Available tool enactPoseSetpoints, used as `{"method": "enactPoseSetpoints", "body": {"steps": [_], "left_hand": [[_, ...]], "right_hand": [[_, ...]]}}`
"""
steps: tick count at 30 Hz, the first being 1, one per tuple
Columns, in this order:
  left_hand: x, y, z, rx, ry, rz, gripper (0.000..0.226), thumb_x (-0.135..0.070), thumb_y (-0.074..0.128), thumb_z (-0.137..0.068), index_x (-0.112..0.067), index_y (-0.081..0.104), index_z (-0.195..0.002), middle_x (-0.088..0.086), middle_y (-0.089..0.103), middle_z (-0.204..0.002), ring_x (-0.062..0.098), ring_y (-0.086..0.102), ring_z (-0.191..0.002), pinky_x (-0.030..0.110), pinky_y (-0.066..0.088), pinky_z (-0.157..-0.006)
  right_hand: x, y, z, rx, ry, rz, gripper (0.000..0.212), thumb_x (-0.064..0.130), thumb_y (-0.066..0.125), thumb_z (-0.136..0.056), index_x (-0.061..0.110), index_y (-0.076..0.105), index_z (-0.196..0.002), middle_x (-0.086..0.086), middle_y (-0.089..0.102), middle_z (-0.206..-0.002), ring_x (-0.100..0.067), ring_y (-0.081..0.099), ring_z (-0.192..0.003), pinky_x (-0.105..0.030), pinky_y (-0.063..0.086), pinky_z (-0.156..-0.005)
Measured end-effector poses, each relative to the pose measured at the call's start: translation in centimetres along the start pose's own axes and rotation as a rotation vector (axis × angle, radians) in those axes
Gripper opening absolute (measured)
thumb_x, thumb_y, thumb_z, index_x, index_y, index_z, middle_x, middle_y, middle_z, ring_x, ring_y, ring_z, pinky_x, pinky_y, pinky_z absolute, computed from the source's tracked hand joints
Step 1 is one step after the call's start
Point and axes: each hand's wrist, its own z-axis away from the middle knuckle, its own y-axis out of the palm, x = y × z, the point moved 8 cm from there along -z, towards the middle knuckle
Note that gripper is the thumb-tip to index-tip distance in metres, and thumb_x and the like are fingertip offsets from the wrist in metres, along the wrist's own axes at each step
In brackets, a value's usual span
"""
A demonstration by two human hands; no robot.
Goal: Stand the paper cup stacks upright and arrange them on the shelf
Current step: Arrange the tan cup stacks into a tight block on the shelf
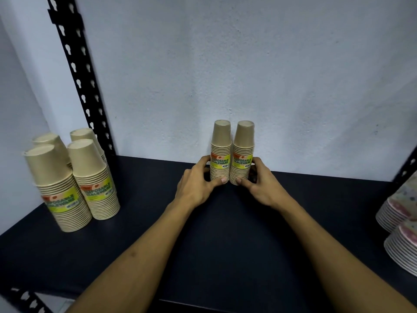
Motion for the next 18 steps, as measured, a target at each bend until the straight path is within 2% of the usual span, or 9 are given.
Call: {"method": "enactPoseSetpoints", "body": {"steps": [4,7,9,11,15,18], "left_hand": [[0.1,0.0,0.2,0.016,-0.035,-0.001,0.084,-0.061,0.078,-0.075,-0.032,0.039,-0.143,-0.006,0.065,-0.136,0.022,0.054,-0.132,0.044,0.048,-0.1],[-0.2,-0.2,0.7,0.036,-0.056,-0.034,0.093,-0.065,0.076,-0.075,-0.027,0.032,-0.148,-0.004,0.06,-0.143,0.024,0.051,-0.135,0.044,0.047,-0.102],[-0.1,-0.5,1.3,0.056,-0.078,-0.063,0.101,-0.069,0.074,-0.073,-0.025,0.028,-0.151,-0.001,0.055,-0.148,0.025,0.049,-0.137,0.046,0.048,-0.104],[0.1,-0.4,2.0,0.094,-0.093,-0.142,0.104,-0.072,0.071,-0.074,-0.022,0.026,-0.153,0.004,0.048,-0.153,0.027,0.046,-0.139,0.048,0.046,-0.108],[-0.3,-0.7,4.1,0.109,-0.055,-0.366,0.085,-0.068,0.055,-0.089,-0.015,0.037,-0.153,0.007,0.038,-0.16,0.025,0.032,-0.149,0.044,0.029,-0.121],[-0.5,-0.8,6.2,0.14,-0.04,-0.442,0.074,-0.063,0.043,-0.096,-0.017,0.035,-0.155,0.005,0.026,-0.166,0.021,0.016,-0.155,0.042,0.014,-0.126]], "right_hand": [[-0.1,0.1,0.1,-0.004,0.023,0.013,0.064,0.024,0.071,-0.092,0.02,0.037,-0.145,-0.003,0.055,-0.142,-0.013,0.054,-0.12,-0.028,0.043,-0.101],[-0.1,0.0,0.5,-0.037,0.07,0.055,0.075,0.036,0.076,-0.085,0.021,0.035,-0.146,-0.004,0.057,-0.141,-0.023,0.056,-0.127,-0.042,0.045,-0.109],[-0.3,-0.4,0.9,-0.076,0.124,0.167,0.081,0.048,0.076,-0.081,0.021,0.036,-0.147,-0.004,0.056,-0.142,-0.027,0.051,-0.131,-0.05,0.041,-0.111],[-0.5,-0.7,1.7,-0.081,0.174,0.336,0.08,0.055,0.071,-0.082,0.018,0.04,-0.145,-0.006,0.053,-0.144,-0.028,0.045,-0.135,-0.048,0.037,-0.112],[-0.6,-0.3,3.9,-0.017,0.203,0.536,0.07,0.062,0.052,-0.092,0.019,0.043,-0.147,-0.008,0.039,-0.156,-0.029,0.031,-0.145,-0.047,0.025,-0.118],[-0.3,0.0,5.5,0.009,0.231,0.592,0.072,0.064,0.042,-0.096,0.021,0.037,-0.153,-0.011,0.021,-0.166,-0.03,0.012,-0.154,-0.049,0.015,-0.123]]}}
